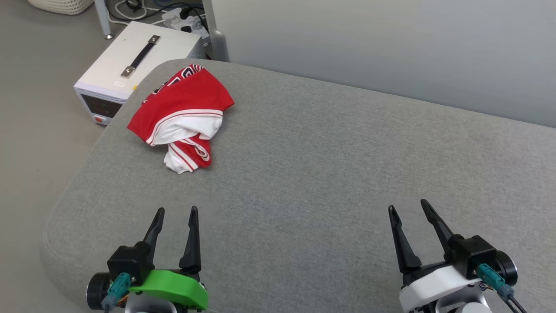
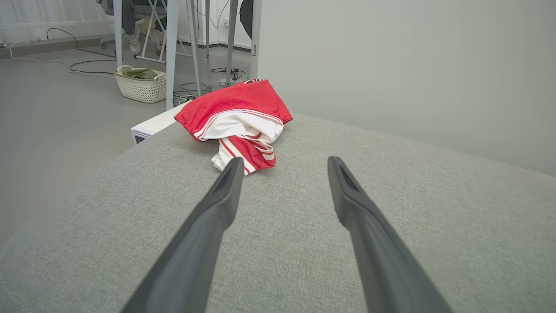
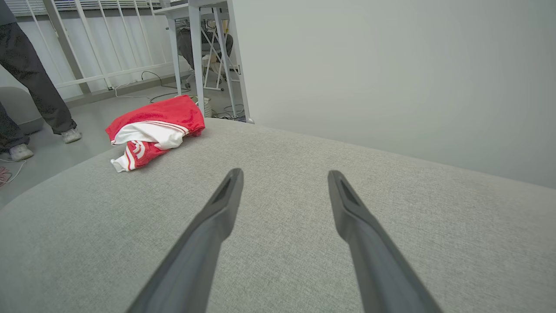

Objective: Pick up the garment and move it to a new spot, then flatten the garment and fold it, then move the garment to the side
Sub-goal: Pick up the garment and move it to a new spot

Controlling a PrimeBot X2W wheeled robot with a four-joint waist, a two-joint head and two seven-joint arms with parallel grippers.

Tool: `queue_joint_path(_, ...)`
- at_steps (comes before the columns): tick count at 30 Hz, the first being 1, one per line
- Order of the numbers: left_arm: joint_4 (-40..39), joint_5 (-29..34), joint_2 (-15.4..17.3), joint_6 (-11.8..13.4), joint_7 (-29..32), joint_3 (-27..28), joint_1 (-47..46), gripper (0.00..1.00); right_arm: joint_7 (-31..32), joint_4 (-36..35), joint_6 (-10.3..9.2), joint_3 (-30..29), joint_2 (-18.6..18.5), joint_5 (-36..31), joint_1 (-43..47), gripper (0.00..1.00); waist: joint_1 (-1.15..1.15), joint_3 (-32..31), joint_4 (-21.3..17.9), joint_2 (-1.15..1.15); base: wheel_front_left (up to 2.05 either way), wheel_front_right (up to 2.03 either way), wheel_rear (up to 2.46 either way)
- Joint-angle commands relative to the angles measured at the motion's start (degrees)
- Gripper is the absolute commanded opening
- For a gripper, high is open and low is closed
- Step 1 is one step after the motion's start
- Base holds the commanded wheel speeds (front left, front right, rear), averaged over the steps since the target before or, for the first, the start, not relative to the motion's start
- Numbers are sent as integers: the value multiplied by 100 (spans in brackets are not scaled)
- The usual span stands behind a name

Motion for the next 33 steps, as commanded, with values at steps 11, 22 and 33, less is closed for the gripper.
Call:
queue_joint_path(11,75,-83,-24,-55,-84,-66,33,100,-101,89,-5,86,10,64,16,100,0,33,533,0,0,0,0)
queue_joint_path(22,28,-65,-24,-66,-84,-19,52,100,-101,73,-5,71,10,84,12,100,0,53,600,0,0,0,0)
queue_joint_path(33,808,-239,208,-194,23,-64,-783,100,-101,-197,-5,-28,-106,-93,-134,100,0,760,186,0,0,0,0)
